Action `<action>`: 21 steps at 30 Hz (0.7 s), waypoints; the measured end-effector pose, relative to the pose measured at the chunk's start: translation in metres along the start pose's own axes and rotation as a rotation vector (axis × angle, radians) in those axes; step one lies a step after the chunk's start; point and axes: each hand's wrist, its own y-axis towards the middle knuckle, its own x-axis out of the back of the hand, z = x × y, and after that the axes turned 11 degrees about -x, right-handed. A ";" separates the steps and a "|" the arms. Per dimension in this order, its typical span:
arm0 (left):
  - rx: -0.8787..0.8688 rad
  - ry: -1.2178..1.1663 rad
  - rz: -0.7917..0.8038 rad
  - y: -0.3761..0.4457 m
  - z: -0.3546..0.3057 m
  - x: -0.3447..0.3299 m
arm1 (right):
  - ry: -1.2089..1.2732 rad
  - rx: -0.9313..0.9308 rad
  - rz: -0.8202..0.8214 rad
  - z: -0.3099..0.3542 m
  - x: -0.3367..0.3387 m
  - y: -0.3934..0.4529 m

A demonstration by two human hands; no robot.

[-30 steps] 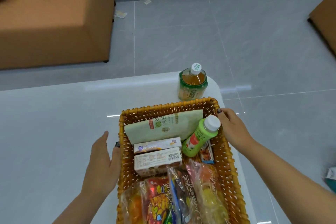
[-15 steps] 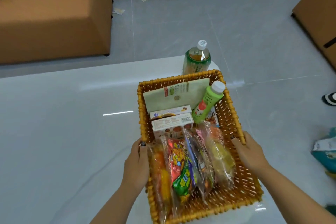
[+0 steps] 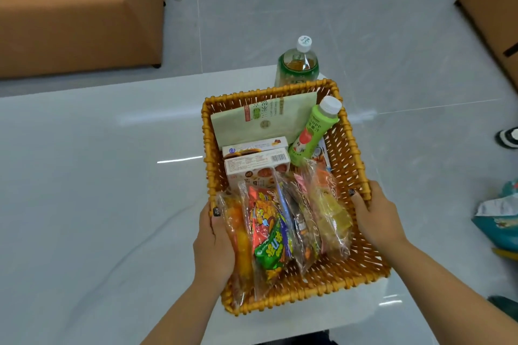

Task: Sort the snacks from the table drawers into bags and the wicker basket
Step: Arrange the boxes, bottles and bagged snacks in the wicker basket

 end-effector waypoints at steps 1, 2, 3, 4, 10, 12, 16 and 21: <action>-0.001 0.012 -0.004 0.002 -0.001 -0.002 | -0.001 0.000 -0.001 0.001 0.001 0.003; 0.000 0.026 -0.013 0.005 -0.001 -0.003 | -0.001 0.001 0.000 0.002 0.001 0.006; -0.001 0.039 -0.021 0.007 -0.002 -0.004 | 0.000 0.000 0.000 0.002 0.001 0.008; -0.005 0.048 -0.026 0.008 -0.003 -0.005 | 0.002 0.000 0.000 0.001 0.001 0.010; 0.013 0.073 -0.027 0.004 -0.009 -0.006 | 0.056 -0.037 0.027 -0.003 -0.001 0.014; 0.023 0.190 -0.155 0.002 -0.009 -0.006 | 0.134 -0.036 0.024 -0.003 0.001 0.009; -0.215 0.329 -0.350 -0.032 -0.036 -0.020 | 0.176 0.389 -0.216 -0.002 0.006 -0.020; -0.282 0.245 0.014 -0.062 -0.051 -0.062 | 0.016 0.509 -0.041 -0.002 -0.011 -0.044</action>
